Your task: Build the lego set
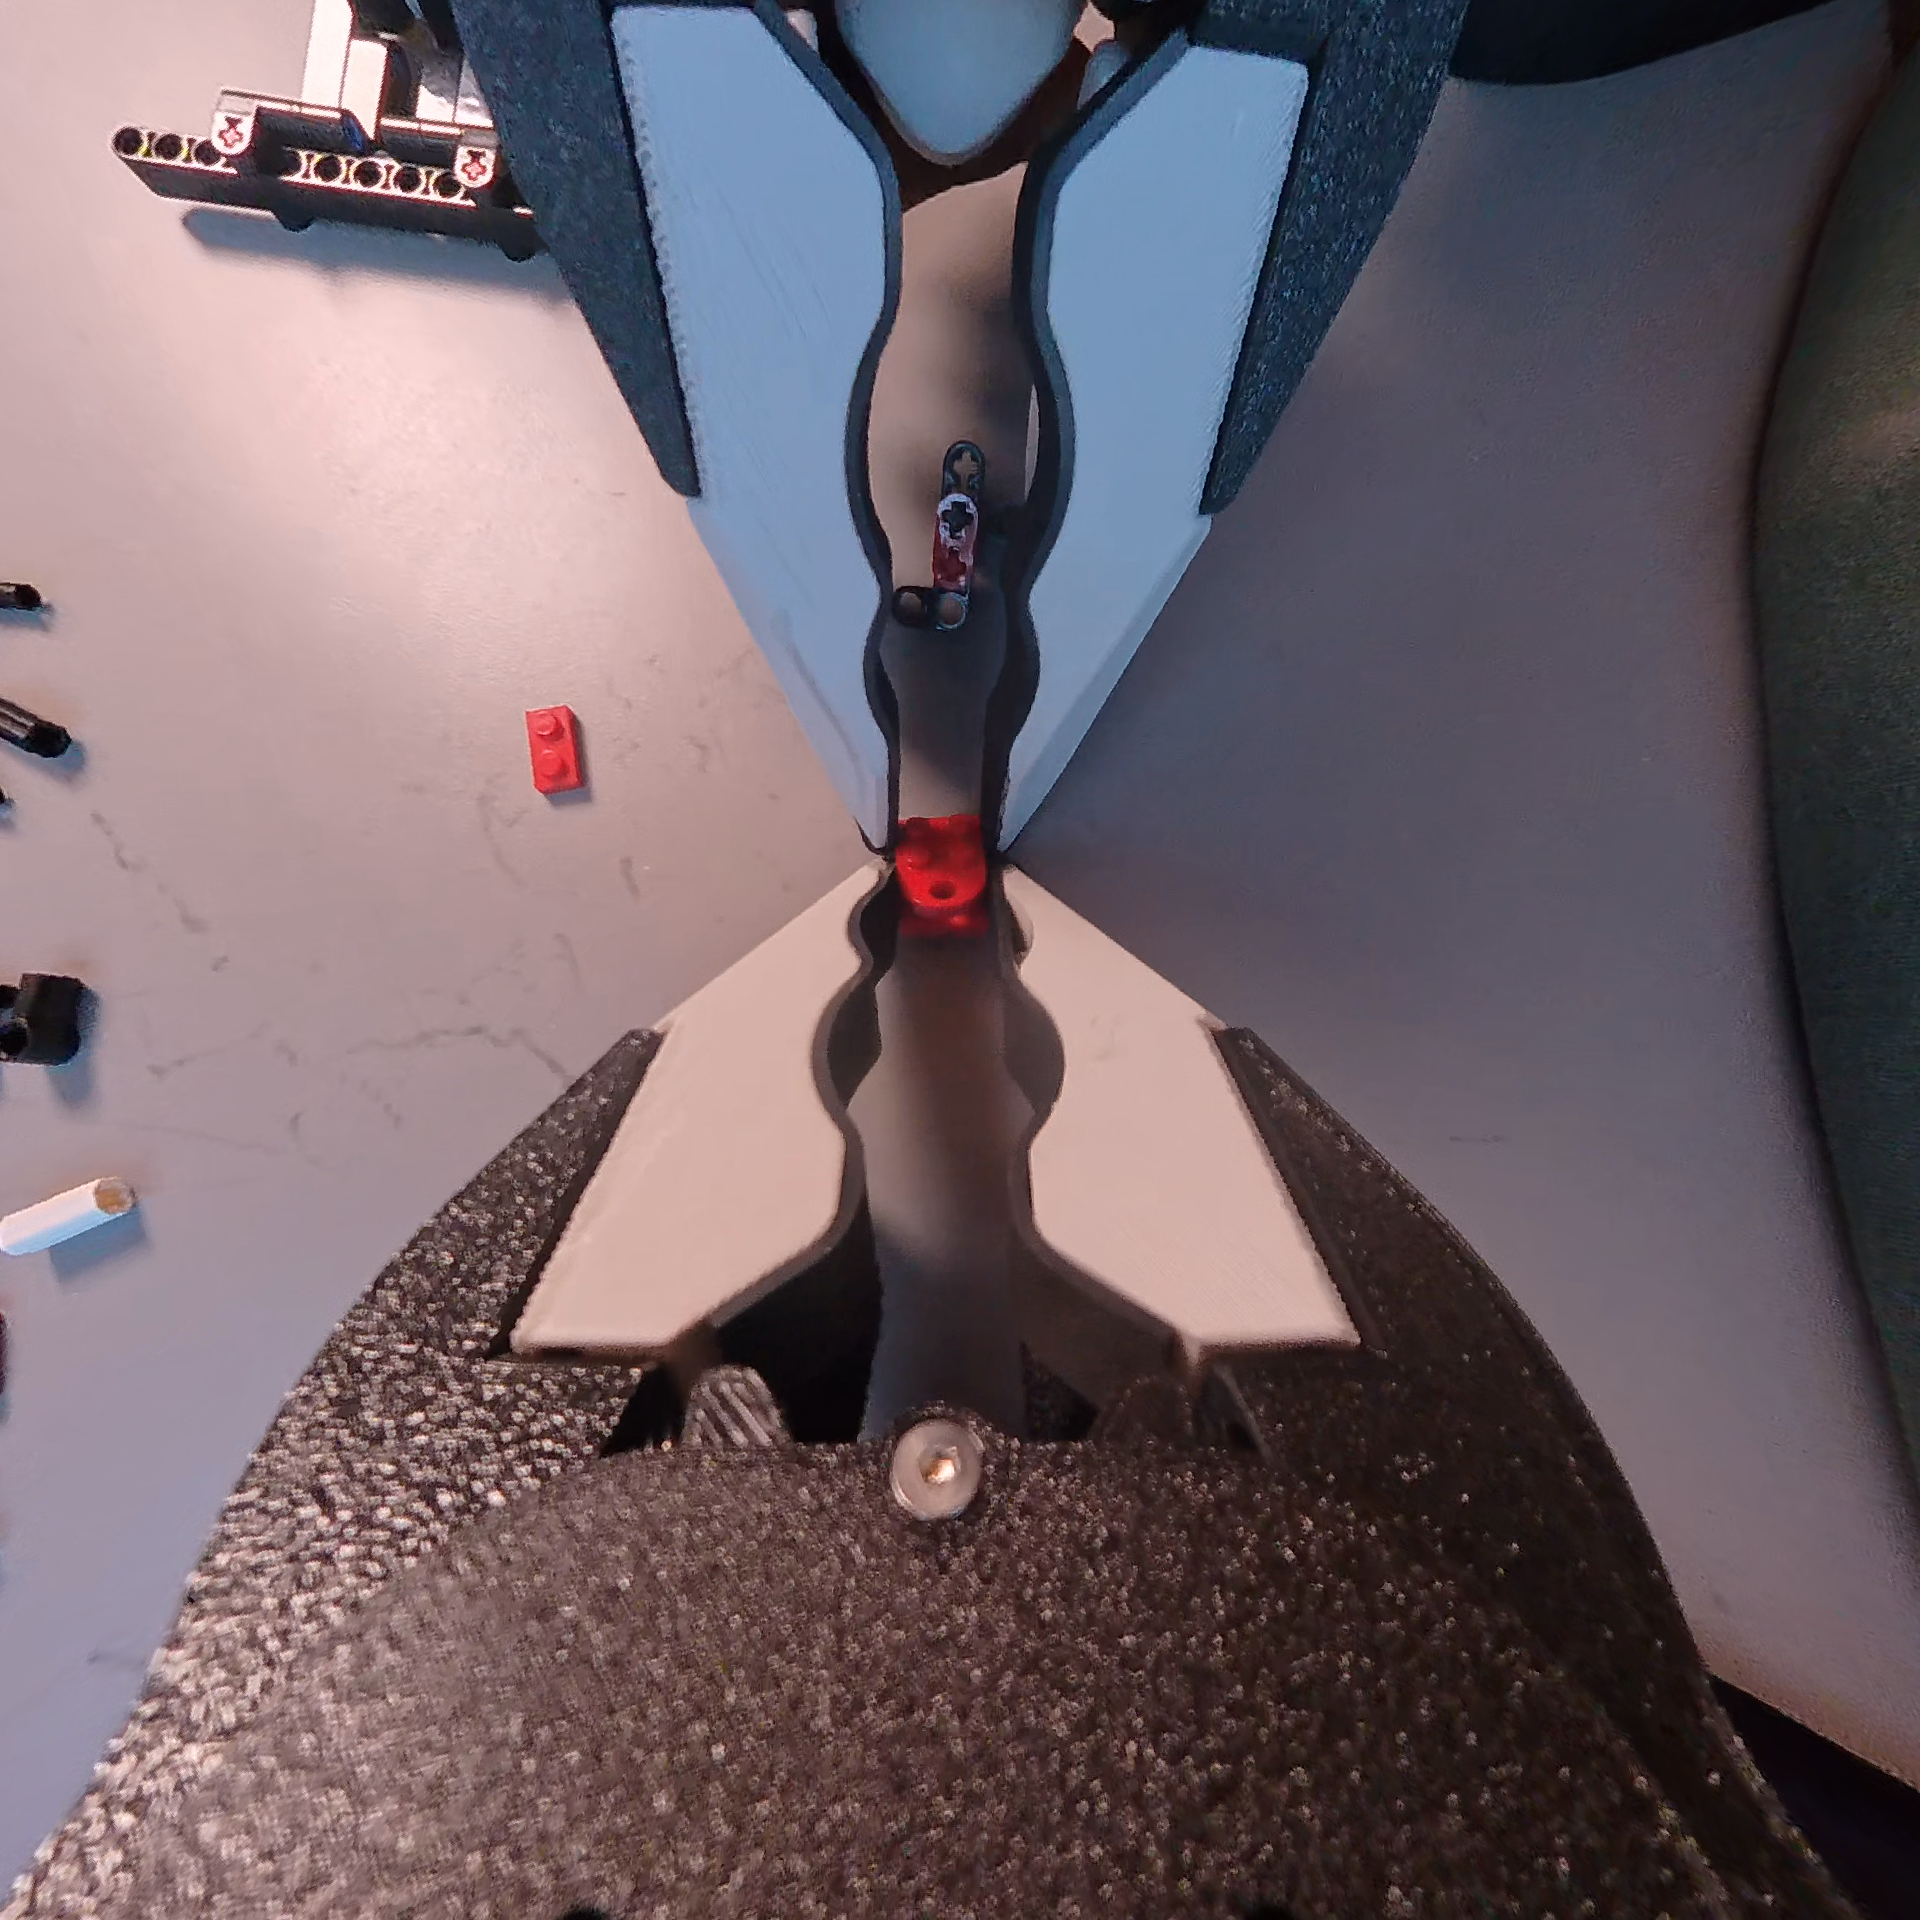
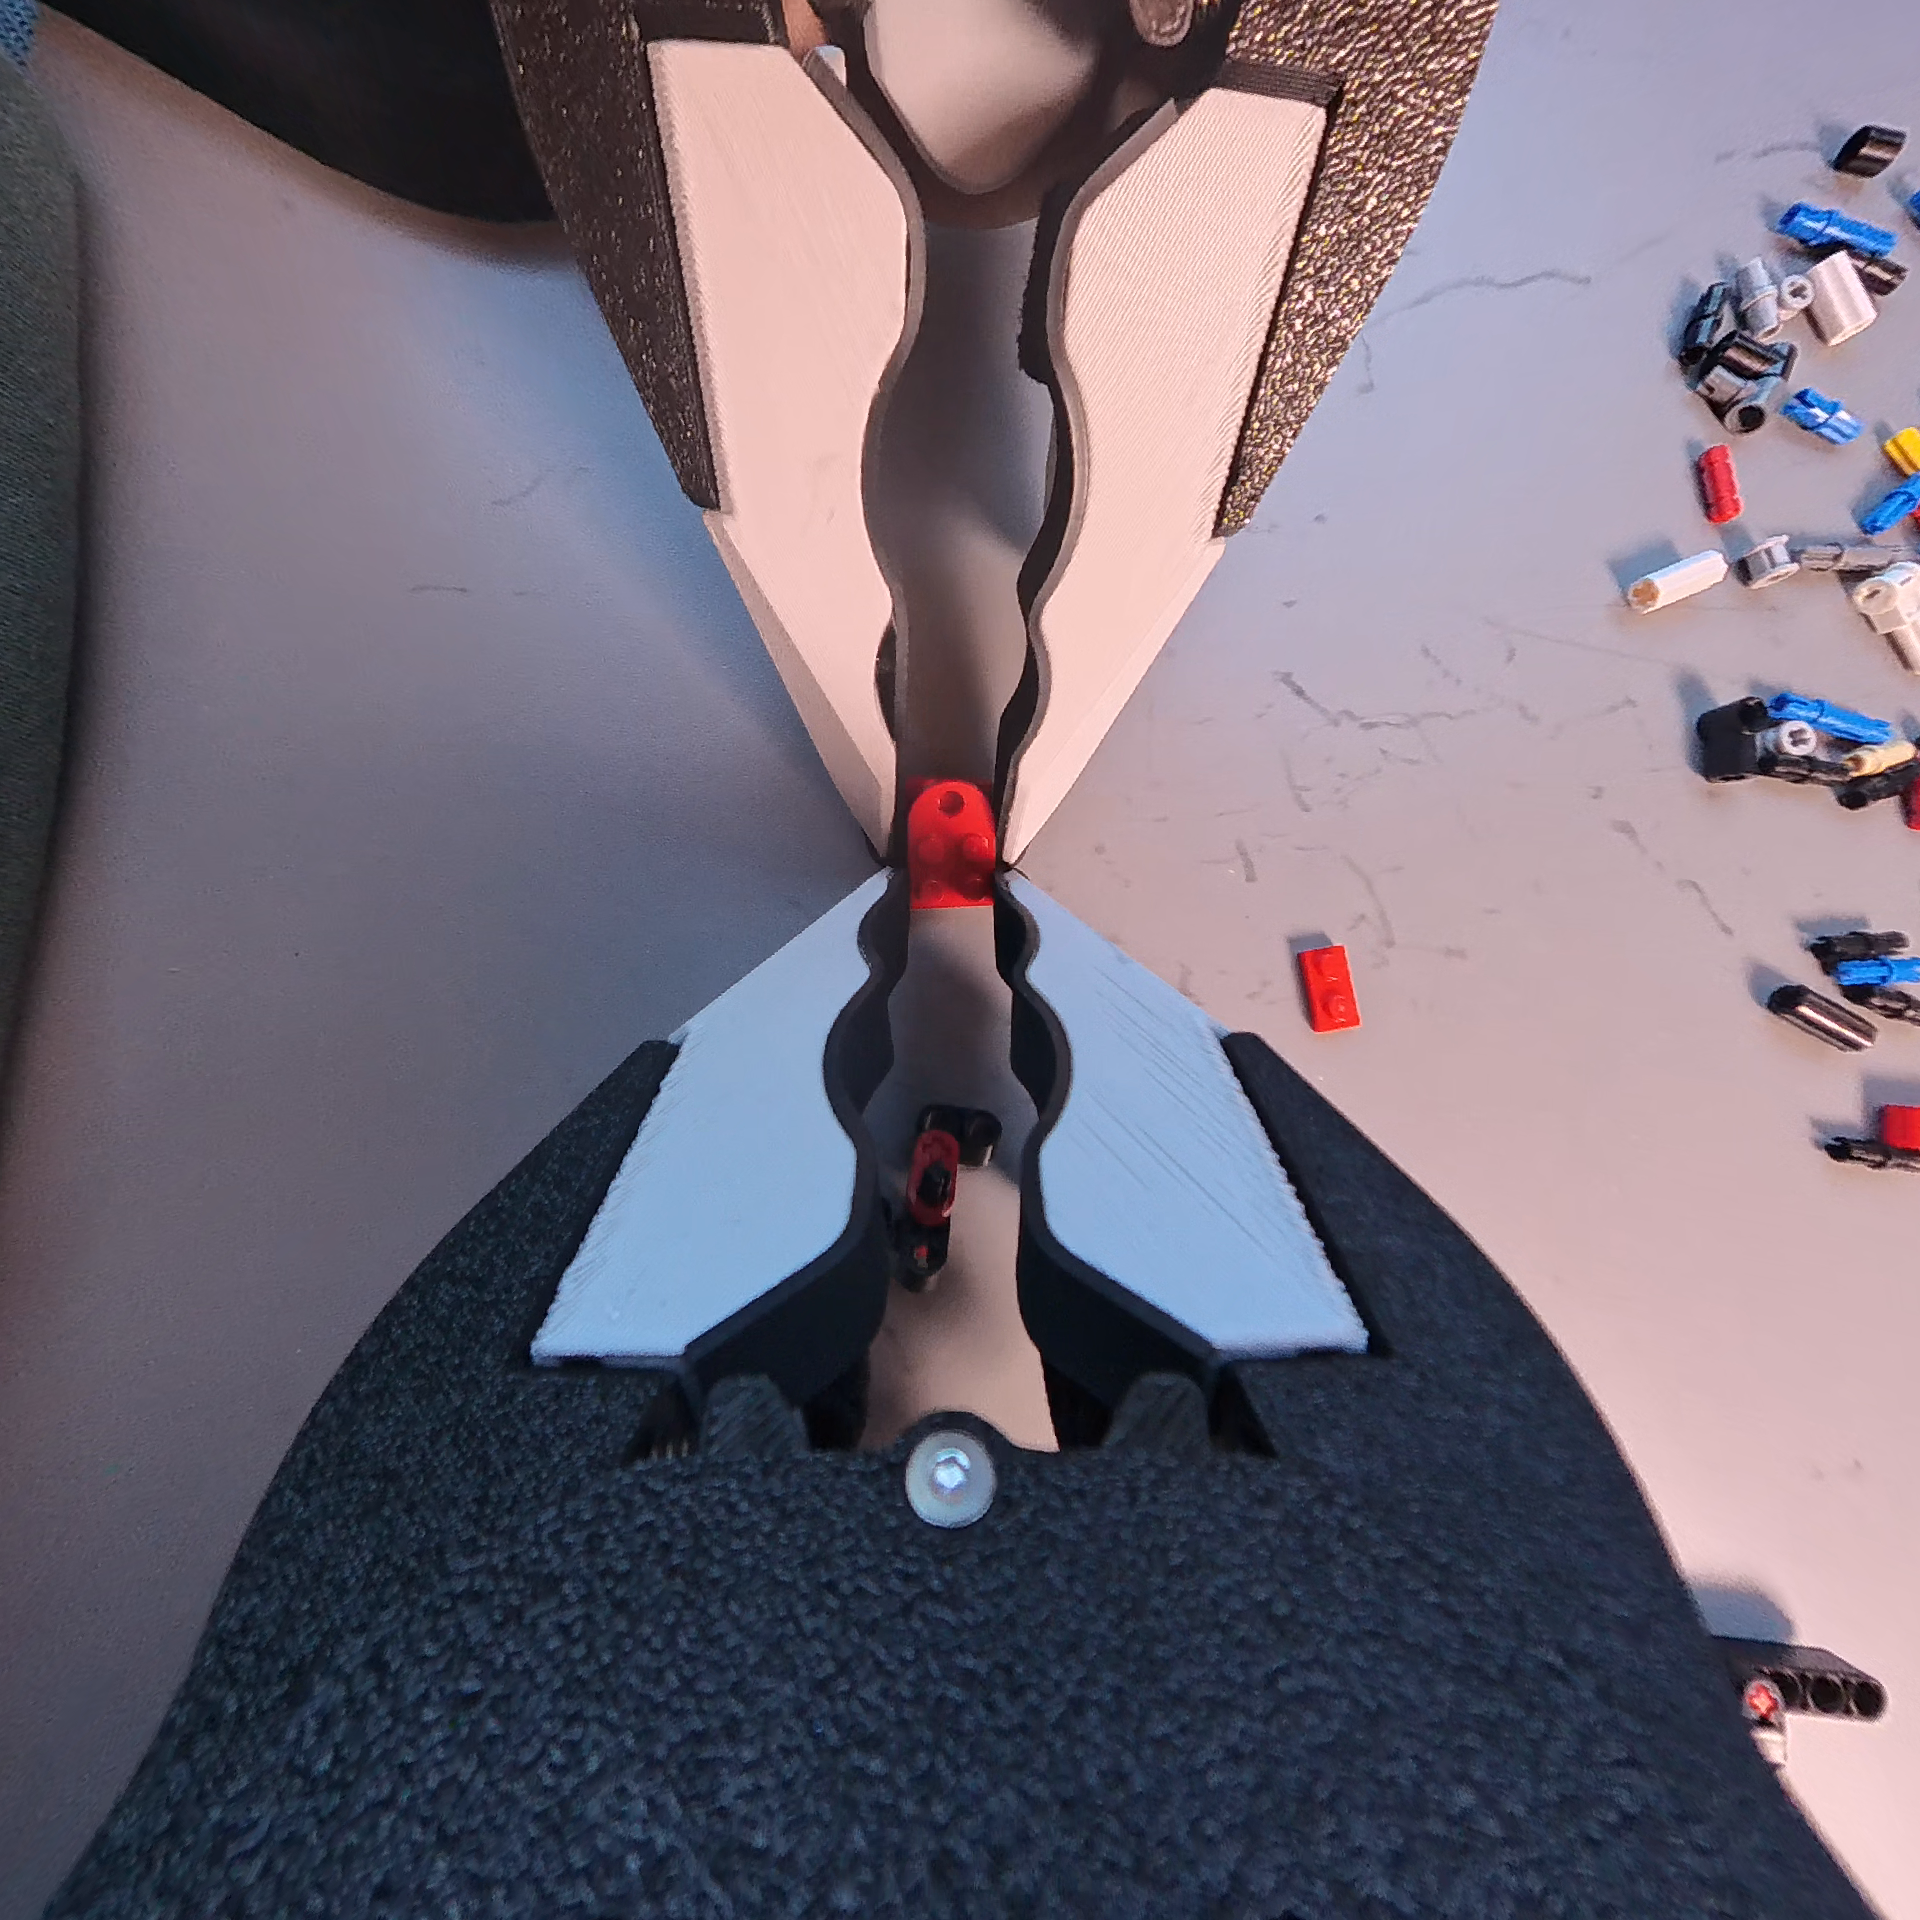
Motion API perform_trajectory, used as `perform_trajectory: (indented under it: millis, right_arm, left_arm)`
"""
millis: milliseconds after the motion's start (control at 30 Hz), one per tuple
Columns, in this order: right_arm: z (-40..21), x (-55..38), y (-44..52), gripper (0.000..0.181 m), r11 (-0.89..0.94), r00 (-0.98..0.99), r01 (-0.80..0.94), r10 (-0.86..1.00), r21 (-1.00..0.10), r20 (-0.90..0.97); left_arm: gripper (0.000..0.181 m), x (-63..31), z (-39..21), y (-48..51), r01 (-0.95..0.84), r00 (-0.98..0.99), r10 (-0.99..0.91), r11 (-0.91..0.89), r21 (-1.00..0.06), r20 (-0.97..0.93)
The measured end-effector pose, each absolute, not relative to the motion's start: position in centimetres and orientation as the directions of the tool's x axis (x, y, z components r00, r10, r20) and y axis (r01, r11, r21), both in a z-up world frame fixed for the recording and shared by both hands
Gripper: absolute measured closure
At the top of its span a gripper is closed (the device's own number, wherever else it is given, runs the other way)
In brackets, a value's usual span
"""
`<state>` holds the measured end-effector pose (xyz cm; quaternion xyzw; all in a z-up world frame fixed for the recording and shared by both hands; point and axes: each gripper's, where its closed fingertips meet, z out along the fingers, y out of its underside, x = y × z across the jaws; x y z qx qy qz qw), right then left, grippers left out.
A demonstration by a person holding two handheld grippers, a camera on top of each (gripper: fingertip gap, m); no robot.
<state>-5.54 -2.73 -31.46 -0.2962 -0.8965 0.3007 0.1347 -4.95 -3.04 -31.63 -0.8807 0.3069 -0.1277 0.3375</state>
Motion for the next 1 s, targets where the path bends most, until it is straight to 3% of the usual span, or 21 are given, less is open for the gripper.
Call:
perform_trajectory:
  millis: [167, 800, 1000]
  right_arm:
    - [-30.69, -5.63, -2.77, 0.166, 0.625, -0.781, 0.446, 0.621, -0.641, 0.062]
    - [-31.36, -6.13, -3.28, 0.166, 0.617, -0.772, 0.475, 0.635, -0.627, 0.04]
    - [-30.83, -6.19, -2.98, 0.165, 0.612, -0.761, 0.476, 0.647, -0.632, 0.053]
  left_arm:
    - [0.153, -5.16, -31.13, -3.34, -0.446, 0.778, -0.628, -0.578, -0.684, 0.024]
    - [0.165, -5.47, -31.65, -3.49, -0.442, 0.789, -0.614, -0.591, -0.675, 0.021]
    - [0.166, -5.5, -31.25, -3.22, -0.413, 0.789, -0.614, -0.564, -0.715, 0.029]
